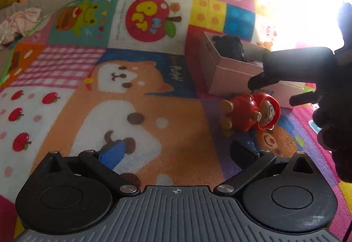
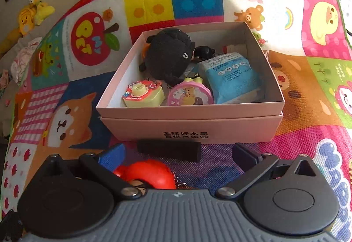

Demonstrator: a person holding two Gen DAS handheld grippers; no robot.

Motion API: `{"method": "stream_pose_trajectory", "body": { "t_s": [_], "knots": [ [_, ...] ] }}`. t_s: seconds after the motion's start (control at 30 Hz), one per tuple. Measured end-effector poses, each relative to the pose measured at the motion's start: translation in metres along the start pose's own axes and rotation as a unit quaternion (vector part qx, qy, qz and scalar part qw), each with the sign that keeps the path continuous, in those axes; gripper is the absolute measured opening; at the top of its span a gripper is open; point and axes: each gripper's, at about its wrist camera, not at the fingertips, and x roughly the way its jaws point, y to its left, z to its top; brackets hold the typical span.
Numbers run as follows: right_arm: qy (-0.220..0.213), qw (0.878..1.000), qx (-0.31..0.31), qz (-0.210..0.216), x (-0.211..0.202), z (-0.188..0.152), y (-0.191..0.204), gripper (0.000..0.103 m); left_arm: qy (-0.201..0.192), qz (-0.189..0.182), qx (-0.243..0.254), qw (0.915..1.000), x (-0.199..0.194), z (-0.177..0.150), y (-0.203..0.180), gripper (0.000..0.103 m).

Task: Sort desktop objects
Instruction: 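Grasp the red doll with the right tool and lift it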

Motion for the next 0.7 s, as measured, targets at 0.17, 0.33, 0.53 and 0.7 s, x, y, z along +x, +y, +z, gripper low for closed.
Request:
{"method": "stream_pose_trajectory", "body": {
  "t_s": [0.17, 0.33, 0.53, 0.7],
  "knots": [
    [0.032, 0.999, -0.001, -0.027, 0.024, 0.002, 0.014, 0.090, 0.000, -0.009, -0.012, 0.9999, -0.001, -0.003, 0.002, 0.103],
    [0.028, 0.997, -0.066, 0.000, 0.015, -0.009, 0.031, 0.076, -0.004, -0.019, -0.023, 0.9995, -0.002, -0.003, 0.006, 0.103],
    [-0.070, 0.973, -0.215, 0.051, -0.035, -0.034, 0.065, 0.076, 0.003, -0.021, -0.005, 0.9998, -0.003, -0.004, 0.001, 0.103],
    [-0.050, 0.942, -0.290, 0.160, -0.059, -0.048, 0.086, 0.076, 0.022, -0.046, 0.042, 0.9978, -0.015, -0.017, -0.009, 0.103]
  ]
}}
